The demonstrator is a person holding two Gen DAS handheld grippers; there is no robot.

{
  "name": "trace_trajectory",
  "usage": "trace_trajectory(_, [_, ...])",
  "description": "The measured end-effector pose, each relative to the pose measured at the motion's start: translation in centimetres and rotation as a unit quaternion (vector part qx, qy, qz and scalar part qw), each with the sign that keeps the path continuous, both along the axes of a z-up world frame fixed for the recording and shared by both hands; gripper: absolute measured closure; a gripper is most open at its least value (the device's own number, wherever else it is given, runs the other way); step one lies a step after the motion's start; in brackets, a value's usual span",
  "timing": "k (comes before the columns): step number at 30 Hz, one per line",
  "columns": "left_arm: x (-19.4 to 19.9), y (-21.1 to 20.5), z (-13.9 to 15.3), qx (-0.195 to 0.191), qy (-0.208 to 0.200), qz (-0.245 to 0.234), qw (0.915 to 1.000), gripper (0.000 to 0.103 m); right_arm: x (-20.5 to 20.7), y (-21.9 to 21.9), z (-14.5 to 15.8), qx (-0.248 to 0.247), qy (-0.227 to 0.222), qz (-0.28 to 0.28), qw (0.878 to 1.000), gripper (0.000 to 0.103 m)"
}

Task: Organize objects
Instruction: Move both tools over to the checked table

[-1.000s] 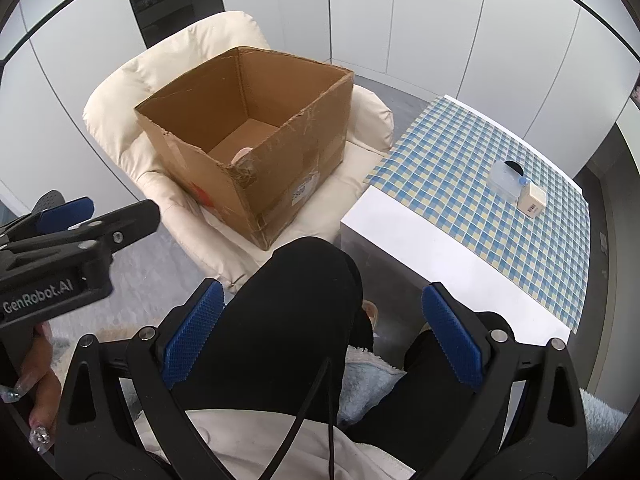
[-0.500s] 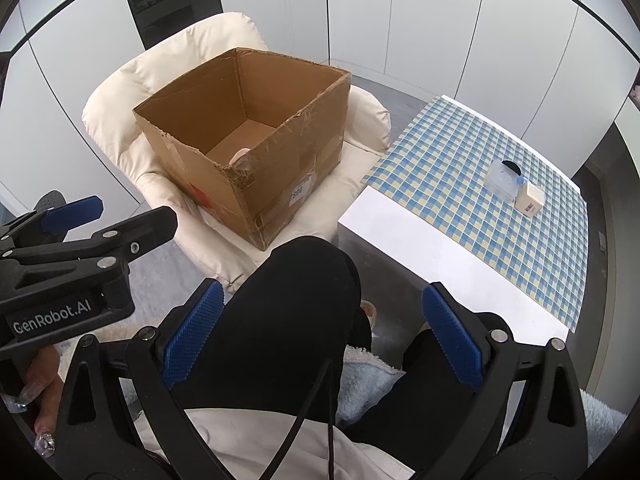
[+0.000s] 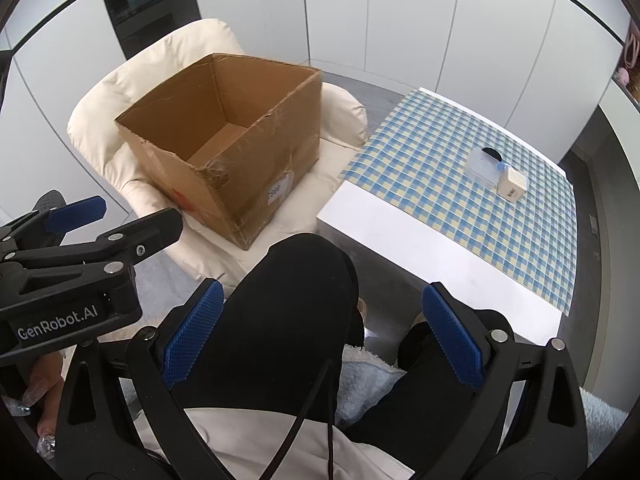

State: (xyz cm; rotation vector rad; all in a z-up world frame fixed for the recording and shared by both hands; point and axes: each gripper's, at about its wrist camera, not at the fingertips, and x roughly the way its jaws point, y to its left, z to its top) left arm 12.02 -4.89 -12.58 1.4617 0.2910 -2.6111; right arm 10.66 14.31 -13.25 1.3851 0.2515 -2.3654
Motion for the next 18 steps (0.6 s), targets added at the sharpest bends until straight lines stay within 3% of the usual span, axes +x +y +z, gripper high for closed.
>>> trace_trajectory(18, [-2.4,6.4,-0.6,0.007,-0.001,-0.084,0.9965,0.011,-0.2,6.4,0.5,0.006,0.009,-0.087,0.996,0.002])
